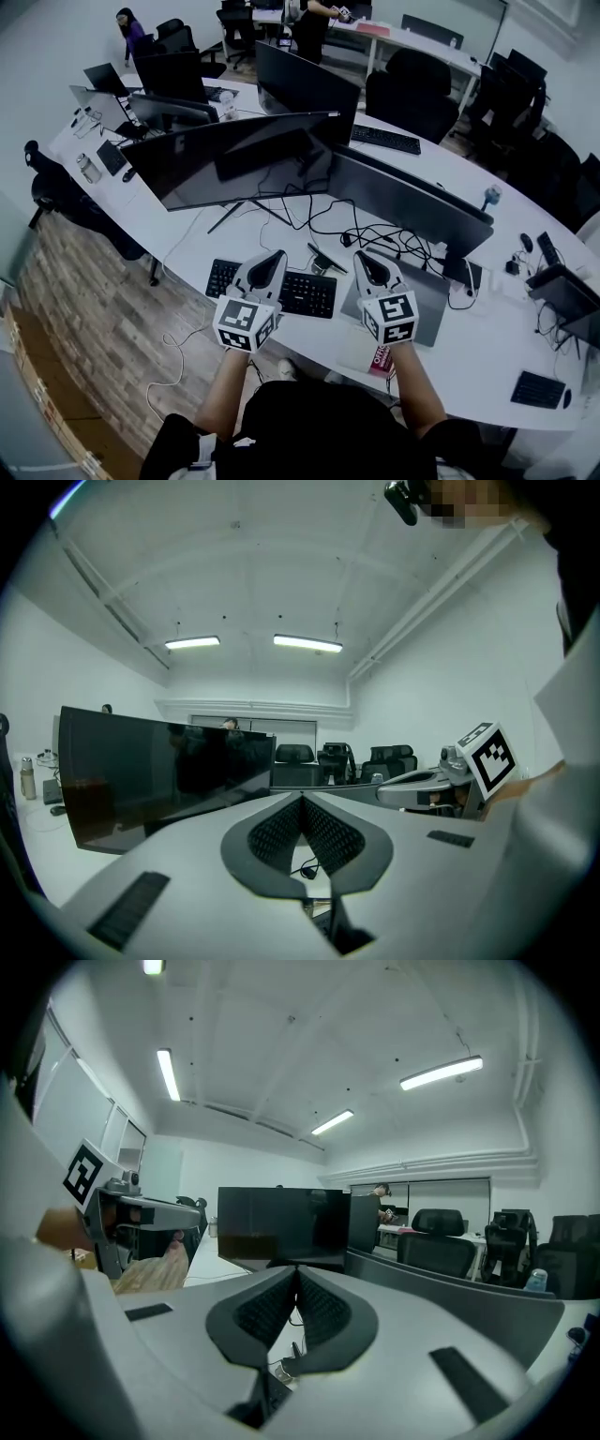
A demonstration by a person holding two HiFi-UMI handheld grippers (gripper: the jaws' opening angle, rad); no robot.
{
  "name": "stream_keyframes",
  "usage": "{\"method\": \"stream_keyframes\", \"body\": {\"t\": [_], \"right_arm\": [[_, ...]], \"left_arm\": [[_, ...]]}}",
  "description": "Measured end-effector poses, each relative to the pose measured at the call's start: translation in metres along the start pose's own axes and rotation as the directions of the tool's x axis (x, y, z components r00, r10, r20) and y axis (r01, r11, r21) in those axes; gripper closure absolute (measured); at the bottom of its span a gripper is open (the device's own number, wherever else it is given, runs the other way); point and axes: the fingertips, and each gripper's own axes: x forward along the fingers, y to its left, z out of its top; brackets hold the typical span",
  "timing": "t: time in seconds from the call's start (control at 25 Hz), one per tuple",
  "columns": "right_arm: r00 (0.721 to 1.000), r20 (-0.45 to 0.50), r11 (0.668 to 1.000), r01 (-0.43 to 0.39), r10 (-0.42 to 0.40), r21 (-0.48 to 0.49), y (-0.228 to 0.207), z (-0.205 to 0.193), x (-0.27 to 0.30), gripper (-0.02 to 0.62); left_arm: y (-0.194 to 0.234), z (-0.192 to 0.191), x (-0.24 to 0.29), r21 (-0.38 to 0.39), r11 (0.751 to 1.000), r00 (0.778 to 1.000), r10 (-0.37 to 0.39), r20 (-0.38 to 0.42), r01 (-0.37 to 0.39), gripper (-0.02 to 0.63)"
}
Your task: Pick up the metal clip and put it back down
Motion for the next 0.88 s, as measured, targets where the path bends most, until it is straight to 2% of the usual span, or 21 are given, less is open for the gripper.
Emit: {"method": "stream_keyframes", "body": {"t": [0.32, 0.88], "right_arm": [[1.0, 0.031, 1.0, 0.005, -0.005, -0.005, 0.0, 0.009, -0.013, 0.572], [1.0, 0.025, 1.0, 0.005, -0.004, -0.029, 0.005, 0.007, -0.021, 0.572]], "left_arm": [[-0.001, 0.013, -0.013, 0.008, 1.0, 0.999, 0.025, 0.027, -0.025, 0.597], [-0.01, 0.013, -0.021, 0.001, 1.0, 0.999, 0.023, 0.033, -0.023, 0.597]]}}
